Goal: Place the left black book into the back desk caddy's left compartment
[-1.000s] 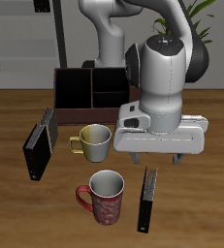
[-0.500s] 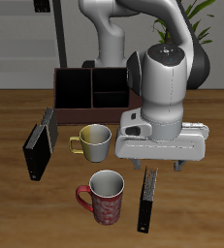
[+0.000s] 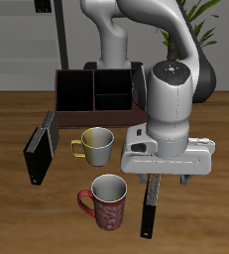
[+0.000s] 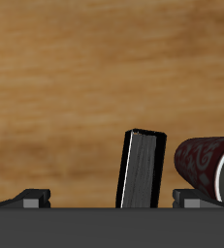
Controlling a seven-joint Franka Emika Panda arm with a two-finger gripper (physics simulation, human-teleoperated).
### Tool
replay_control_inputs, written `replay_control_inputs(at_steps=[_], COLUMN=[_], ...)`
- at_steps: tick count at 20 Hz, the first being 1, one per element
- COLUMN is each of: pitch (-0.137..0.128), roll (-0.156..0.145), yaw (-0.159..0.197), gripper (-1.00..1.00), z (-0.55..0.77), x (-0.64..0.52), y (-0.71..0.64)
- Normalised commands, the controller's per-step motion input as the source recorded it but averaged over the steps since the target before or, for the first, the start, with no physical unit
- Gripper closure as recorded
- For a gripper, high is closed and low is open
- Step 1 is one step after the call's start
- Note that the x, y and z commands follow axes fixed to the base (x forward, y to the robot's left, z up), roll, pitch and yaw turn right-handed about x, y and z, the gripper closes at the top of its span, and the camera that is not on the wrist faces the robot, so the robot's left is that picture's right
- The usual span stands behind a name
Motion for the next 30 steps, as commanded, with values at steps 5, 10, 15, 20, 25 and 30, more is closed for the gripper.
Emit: replay_control_inputs(at_steps=[5, 10, 15, 20, 25, 30], pitch=[0.015, 0.015, 0.018, 0.019, 0.029, 0.052], roll=[0.005, -0.01, -0.022, -0.007, -0.008, -0.02], yaw=[-0.003, -0.013, -0.006, 0.0, -0.004, -0.015], gripper=[-1.0, -1.0, -1.0, -1.0, -1.0, -1.0], z=[-0.17, -0.14, -0.16, -0.14, -0.23, -0.32], x=[0.01, -0.03, -0.04, -0.05, -0.02, -0.01], y=[0.01, -0.08, -0.16, -0.02, -0.04, -0.06])
